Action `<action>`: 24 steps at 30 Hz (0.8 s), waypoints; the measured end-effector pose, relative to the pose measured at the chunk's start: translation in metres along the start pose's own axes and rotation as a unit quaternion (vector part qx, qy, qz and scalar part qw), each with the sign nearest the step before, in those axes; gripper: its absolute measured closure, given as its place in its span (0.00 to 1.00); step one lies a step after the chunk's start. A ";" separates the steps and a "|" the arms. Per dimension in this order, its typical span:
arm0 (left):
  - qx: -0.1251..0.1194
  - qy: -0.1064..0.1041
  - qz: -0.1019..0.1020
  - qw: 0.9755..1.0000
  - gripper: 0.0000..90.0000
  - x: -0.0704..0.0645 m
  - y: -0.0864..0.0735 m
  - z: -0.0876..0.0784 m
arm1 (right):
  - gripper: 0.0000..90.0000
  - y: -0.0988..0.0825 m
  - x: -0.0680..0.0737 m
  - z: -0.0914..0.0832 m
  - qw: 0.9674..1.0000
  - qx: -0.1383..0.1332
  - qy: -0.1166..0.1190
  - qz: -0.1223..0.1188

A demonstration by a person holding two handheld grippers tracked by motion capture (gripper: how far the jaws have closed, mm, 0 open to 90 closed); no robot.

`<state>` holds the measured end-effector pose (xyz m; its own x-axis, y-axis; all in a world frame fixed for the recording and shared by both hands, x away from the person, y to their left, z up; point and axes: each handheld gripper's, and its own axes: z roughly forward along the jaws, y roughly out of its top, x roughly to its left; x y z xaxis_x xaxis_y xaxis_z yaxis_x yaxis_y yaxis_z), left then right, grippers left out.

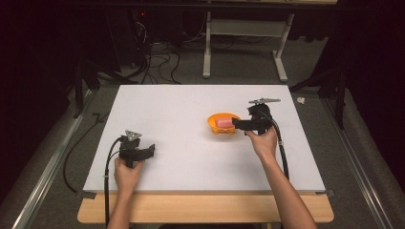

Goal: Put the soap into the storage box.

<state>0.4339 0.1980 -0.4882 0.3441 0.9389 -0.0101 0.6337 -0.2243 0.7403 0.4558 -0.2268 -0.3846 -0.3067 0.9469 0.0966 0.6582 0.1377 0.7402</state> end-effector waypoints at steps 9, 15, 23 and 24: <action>0.000 0.000 0.000 1.000 0.27 0.000 0.000 0.000 | 0.17 -0.005 -0.006 -0.009 1.000 -0.004 -0.001 0.000; 0.000 0.000 0.000 1.000 0.27 0.000 0.000 0.000 | 0.18 -0.006 -0.010 -0.016 1.000 -0.013 -0.002 -0.001; 0.000 0.000 0.000 1.000 0.27 0.000 0.000 0.000 | 0.18 -0.009 -0.015 -0.025 1.000 -0.024 -0.007 0.002; 0.000 0.000 0.000 1.000 0.27 0.000 0.000 0.000 | 0.19 -0.010 -0.016 -0.026 1.000 -0.025 -0.007 0.003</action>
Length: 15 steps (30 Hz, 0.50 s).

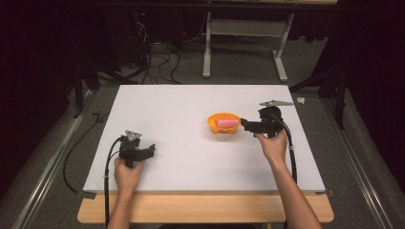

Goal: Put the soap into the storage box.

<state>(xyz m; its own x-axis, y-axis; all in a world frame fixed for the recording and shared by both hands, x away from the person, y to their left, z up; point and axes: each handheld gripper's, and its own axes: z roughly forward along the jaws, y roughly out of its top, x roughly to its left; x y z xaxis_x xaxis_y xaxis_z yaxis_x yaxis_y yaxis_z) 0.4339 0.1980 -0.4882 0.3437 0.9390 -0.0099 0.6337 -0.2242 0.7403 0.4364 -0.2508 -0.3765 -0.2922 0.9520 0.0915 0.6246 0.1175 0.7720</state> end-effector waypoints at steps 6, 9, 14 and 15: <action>0.001 0.000 0.001 1.000 0.27 0.000 0.000 0.000 | 0.19 -0.004 -0.004 -0.007 1.000 -0.006 0.002 0.005; 0.000 0.001 0.001 1.000 0.26 0.000 0.000 0.000 | 0.19 -0.007 -0.006 -0.010 1.000 -0.007 0.002 0.006; 0.000 0.001 0.001 1.000 0.26 0.000 0.000 0.000 | 0.19 -0.012 -0.011 -0.015 1.000 -0.011 0.002 0.009; 0.000 0.001 0.001 1.000 0.26 0.000 0.000 0.000 | 0.19 -0.014 -0.012 -0.016 1.000 -0.013 0.004 0.009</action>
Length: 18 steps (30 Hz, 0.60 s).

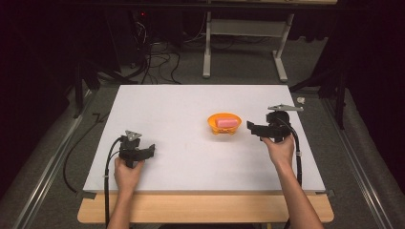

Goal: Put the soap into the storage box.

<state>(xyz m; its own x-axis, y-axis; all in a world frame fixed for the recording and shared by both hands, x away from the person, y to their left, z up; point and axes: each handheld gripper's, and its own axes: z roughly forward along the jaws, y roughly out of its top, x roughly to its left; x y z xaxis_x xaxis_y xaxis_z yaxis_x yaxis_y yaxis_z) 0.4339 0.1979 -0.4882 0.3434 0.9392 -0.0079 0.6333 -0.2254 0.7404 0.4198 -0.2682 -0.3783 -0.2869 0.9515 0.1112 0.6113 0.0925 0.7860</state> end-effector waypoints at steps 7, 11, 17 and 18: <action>0.000 0.000 0.000 1.000 0.26 0.000 0.000 0.000 | 0.20 -0.008 -0.006 -0.004 1.000 0.001 0.000 0.003; 0.000 0.000 0.000 1.000 0.26 0.000 0.000 0.000 | 0.20 -0.012 -0.008 -0.007 1.000 -0.003 0.000 0.007; 0.000 0.000 0.000 1.000 0.26 0.000 0.000 0.000 | 0.20 -0.018 -0.012 -0.011 1.000 -0.008 0.002 0.011; 0.000 0.000 0.000 1.000 0.26 0.000 0.000 0.000 | 0.20 -0.019 -0.012 -0.012 1.000 -0.006 0.002 0.013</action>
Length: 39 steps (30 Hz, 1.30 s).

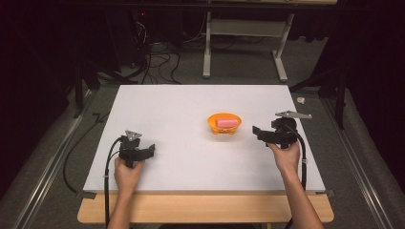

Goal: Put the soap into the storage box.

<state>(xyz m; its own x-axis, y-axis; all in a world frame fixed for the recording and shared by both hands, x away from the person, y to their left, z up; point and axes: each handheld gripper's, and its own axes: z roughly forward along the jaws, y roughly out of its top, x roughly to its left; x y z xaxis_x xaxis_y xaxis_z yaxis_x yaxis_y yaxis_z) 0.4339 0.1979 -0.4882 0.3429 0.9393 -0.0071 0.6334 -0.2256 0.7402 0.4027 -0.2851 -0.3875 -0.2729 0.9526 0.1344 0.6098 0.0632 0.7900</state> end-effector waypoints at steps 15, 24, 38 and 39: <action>0.000 0.000 0.000 1.000 0.26 0.000 0.000 0.000 | 0.21 -0.014 -0.007 -0.009 1.000 -0.005 -0.003 0.005; 0.000 0.000 0.000 1.000 0.26 0.000 0.000 0.000 | 0.21 -0.020 -0.009 -0.013 1.000 -0.006 -0.004 0.005; 0.000 0.001 0.000 1.000 0.26 0.000 0.000 0.000 | 0.22 -0.033 -0.014 -0.011 1.000 0.002 -0.004 0.007; -0.001 0.001 0.000 1.000 0.26 0.000 0.000 0.000 | 0.22 -0.034 -0.014 -0.011 1.000 0.003 -0.006 0.007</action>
<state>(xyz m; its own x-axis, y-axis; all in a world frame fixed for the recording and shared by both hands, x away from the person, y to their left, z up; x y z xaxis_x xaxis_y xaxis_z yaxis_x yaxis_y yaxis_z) 0.4338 0.1978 -0.4883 0.3416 0.9398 -0.0064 0.6326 -0.2249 0.7411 0.3781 -0.3042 -0.4096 -0.2558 0.9569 0.1378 0.6176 0.0521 0.7847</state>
